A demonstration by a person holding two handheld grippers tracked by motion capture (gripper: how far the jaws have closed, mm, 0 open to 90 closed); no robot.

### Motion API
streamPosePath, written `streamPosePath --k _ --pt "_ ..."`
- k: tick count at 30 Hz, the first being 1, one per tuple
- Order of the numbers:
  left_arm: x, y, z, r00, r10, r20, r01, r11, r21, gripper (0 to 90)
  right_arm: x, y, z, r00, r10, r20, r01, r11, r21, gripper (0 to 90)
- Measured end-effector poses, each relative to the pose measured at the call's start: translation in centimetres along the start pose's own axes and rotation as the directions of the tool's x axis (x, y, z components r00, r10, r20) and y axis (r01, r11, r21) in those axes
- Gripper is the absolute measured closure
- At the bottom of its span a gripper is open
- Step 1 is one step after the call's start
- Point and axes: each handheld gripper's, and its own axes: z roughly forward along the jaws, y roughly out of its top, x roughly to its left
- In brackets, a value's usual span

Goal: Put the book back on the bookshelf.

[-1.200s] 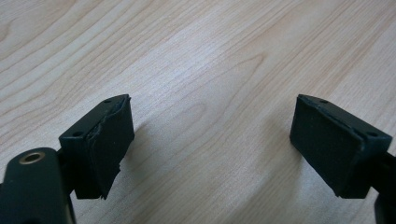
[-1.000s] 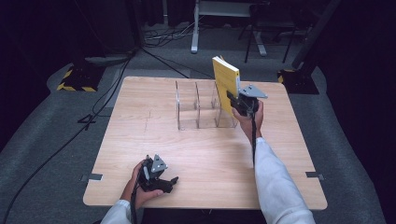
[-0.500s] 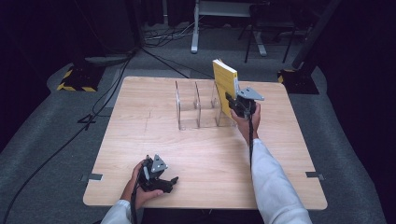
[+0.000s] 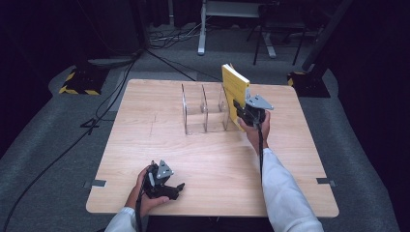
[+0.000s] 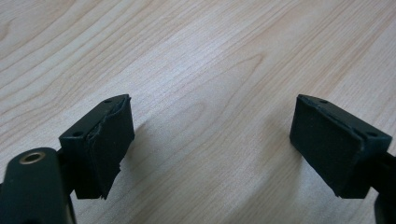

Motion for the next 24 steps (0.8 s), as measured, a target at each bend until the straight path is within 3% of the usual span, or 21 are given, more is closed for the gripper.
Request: streamPosePath --k 8,19,22,24 --pt "0.0 0.0 0.0 1.0 -0.002 0.002 0.002 1.0 0.004 14.3 -0.1 -1.4 -0.2 0.9988 0.048 -0.008 -0.048 0.999 -0.005 72.8" --pt "0.0 0.0 0.0 1.0 0.0 0.001 0.0 1.0 0.006 14.2 -0.6 -2.5 -0.9 0.997 0.077 -0.01 -0.077 0.997 0.024 58.3" --pt "0.0 0.0 0.0 1.0 -0.001 0.001 0.001 1.0 0.006 14.2 -0.4 -3.2 -1.3 0.9996 0.027 -0.009 -0.026 0.998 0.06 56.2" --pt "-0.1 0.0 0.0 1.0 -0.003 -0.002 0.003 1.0 0.007 14.2 -0.3 -3.5 -1.6 0.9995 0.023 -0.02 -0.022 0.998 0.067 54.9"
